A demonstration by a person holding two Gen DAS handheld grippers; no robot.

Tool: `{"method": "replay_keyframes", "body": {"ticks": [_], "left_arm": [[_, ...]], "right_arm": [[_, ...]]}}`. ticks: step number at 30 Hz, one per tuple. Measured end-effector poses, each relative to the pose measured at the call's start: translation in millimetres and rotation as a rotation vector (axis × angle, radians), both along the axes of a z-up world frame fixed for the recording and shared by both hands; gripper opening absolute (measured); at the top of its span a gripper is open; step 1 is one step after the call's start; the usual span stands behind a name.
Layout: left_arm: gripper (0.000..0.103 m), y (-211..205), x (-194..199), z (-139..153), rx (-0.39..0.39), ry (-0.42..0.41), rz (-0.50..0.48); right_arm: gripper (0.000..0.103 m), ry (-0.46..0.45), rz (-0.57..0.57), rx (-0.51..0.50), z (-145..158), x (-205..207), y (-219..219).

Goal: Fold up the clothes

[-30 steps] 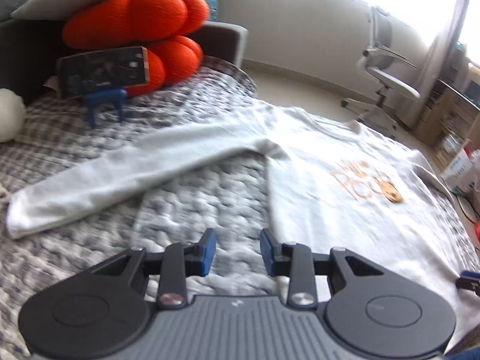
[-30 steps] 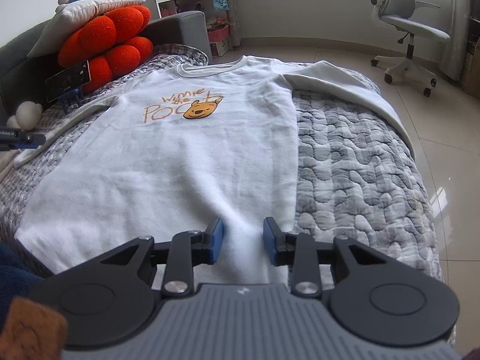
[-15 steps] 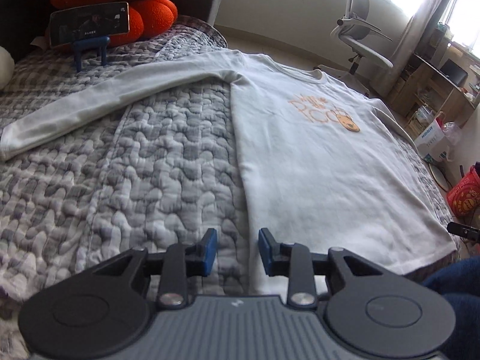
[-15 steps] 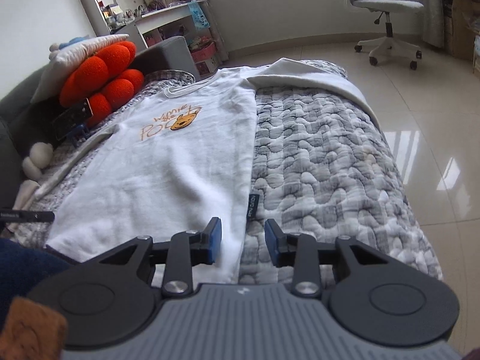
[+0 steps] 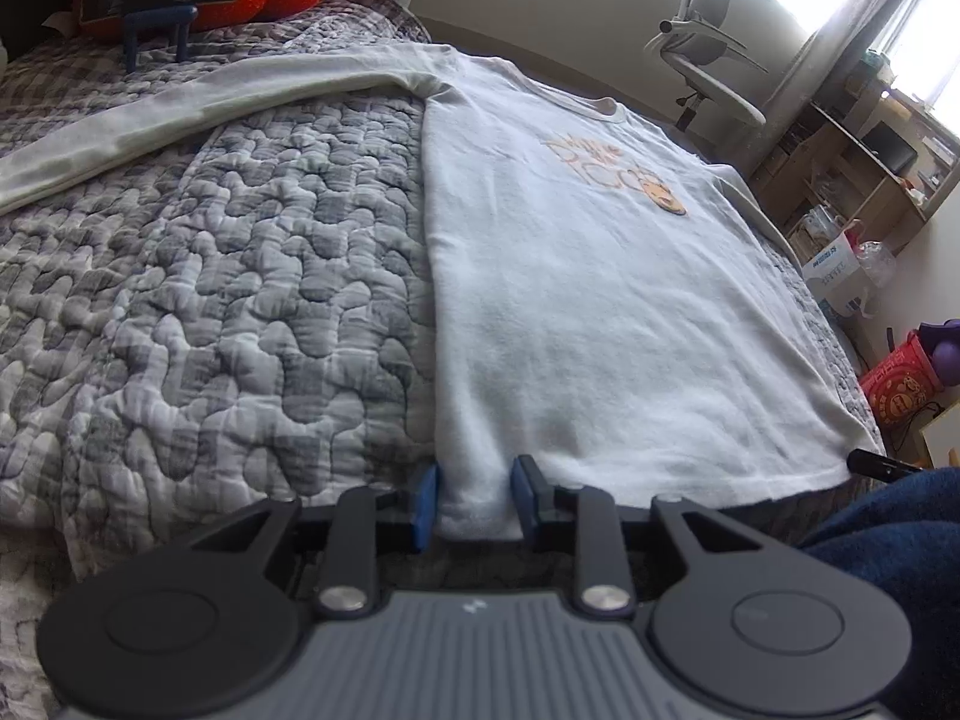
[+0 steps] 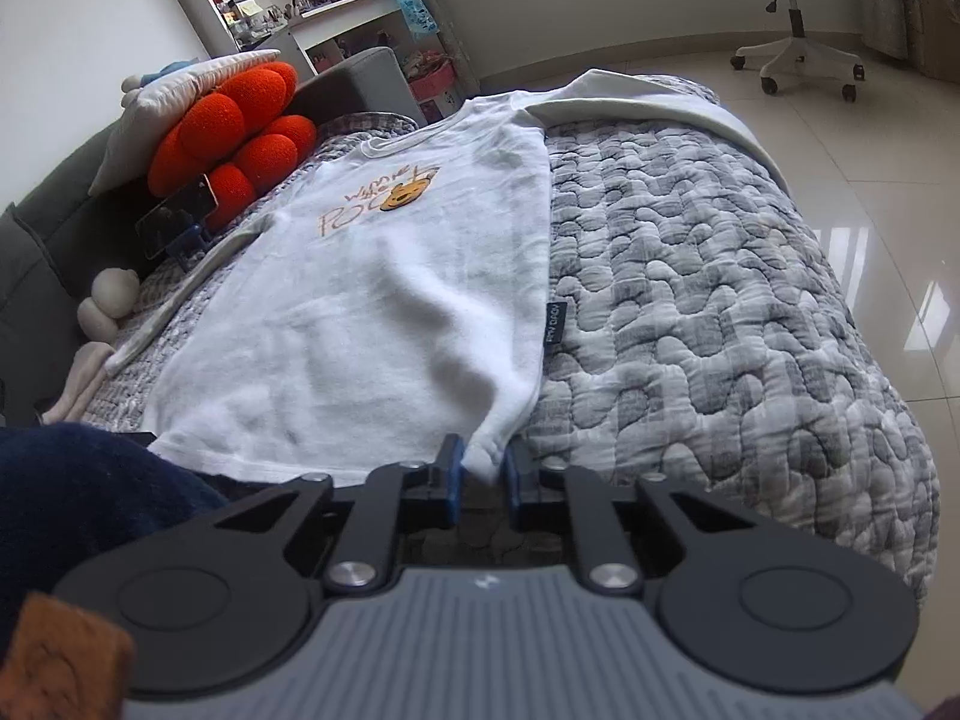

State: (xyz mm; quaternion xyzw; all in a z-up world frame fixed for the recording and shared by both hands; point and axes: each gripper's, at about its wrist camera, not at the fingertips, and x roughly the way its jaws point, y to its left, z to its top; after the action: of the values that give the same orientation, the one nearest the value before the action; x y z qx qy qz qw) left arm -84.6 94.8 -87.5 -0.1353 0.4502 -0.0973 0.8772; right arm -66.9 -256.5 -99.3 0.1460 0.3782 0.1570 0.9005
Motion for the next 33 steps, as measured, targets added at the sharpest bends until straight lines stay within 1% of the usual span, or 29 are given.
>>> {"method": "replay_keyframes", "body": {"ticks": [1,3,6,8,10,12,13,15,16,17,18,19,20,21,23,24,25,27,29,31,32,33], "left_arm": [[0.011,-0.1,0.0,3.3,0.009,0.002,-0.001],[0.01,1.0,-4.5,14.0,0.022,-0.005,-0.006],[0.007,1.5,-16.7,32.0,0.049,-0.037,-0.026],[0.007,2.5,-17.8,32.4,0.056,-0.037,-0.03],[0.007,2.8,-14.5,25.4,0.061,-0.019,-0.025],[0.007,2.3,-8.7,14.0,0.067,0.007,-0.015],[0.007,0.5,-8.2,11.4,0.081,0.007,-0.014],[0.008,-1.4,-8.0,9.3,0.094,0.003,-0.014],[0.01,-0.5,-8.1,10.3,0.092,0.002,-0.016],[0.013,2.1,-7.7,11.9,0.083,0.007,-0.012],[0.017,6.6,-6.9,14.2,0.063,0.016,0.002],[0.027,11.1,-6.4,17.0,0.045,0.023,0.016],[0.031,14.8,-6.9,22.1,0.042,0.013,0.029],[0.035,17.0,-7.7,28.6,0.054,-0.008,0.042],[0.037,18.8,-6.8,45.8,0.099,-0.055,0.068],[0.041,18.7,-4.8,53.3,0.111,-0.075,0.075],[0.046,17.4,-1.8,61.8,0.122,-0.097,0.081],[0.053,13.2,4.7,78.3,0.138,-0.139,0.091],[0.064,7.4,11.6,93.8,0.143,-0.184,0.1],[0.088,-0.4,19.3,109.1,0.156,-0.23,0.115],[0.09,-6.0,24.2,116.2,0.174,-0.247,0.123],[0.091,-11.1,28.1,122.3,0.189,-0.257,0.128]], "right_arm": [[0.008,-0.002,-0.004,0.0,0.8,-0.3,-0.1],[0.008,-0.02,0.002,0.006,10.7,-6.7,-1.4],[0.007,-0.052,0.008,0.046,31.9,-20.2,-6.8],[0.007,-0.069,0.014,0.05,42.4,-26.7,-8.5],[0.007,-0.053,0.014,0.003,36.6,-23.0,-5.3],[0.007,-0.007,0.003,-0.037,19.8,-13.7,-1.7],[0.007,0.009,0.004,-0.055,12.0,-10.6,0.3],[0.007,0.017,0.006,-0.069,7.8,-10.1,1.7],[0.007,0.018,0.006,-0.074,6.6,-10.3,2.2],[0.011,0.02,0.007,-0.079,5.4,-10.5,2.7],[0.018,0.018,0.005,-0.078,7.5,-10.7,1.7],[0.018,0.014,0.003,-0.074,10.8,-10.8,0.1],[0.019,0.0,-0.004,-0.076,16.6,-11.5,-1.9],[0.029,-0.017,-0.011,-0.079,23.4,-12.3,-4.1],[0.047,-0.051,-0.027,-0.085,37.1,-14.0,-8.3],[0.048,-0.069,-0.034,-0.088,43.9,-14.8,-10.4],[0.048,-0.086,-0.038,-0.097,51.8,-13.3,-10.2],[0.047,-0.122,-0.043,-0.119,68.6,-8.4,-8.0],[0.047,-0.158,-0.048,-0.141,85.3,-3.6,-5.7],[0.047,-0.193,-0.053,-0.162,102.1,1.3,-3.5],[0.047,-0.211,-0.055,-0.173,110.5,3.7,-2.4],[0.048,-0.231,-0.057,-0.182,118.7,6.1,0.3]]}}
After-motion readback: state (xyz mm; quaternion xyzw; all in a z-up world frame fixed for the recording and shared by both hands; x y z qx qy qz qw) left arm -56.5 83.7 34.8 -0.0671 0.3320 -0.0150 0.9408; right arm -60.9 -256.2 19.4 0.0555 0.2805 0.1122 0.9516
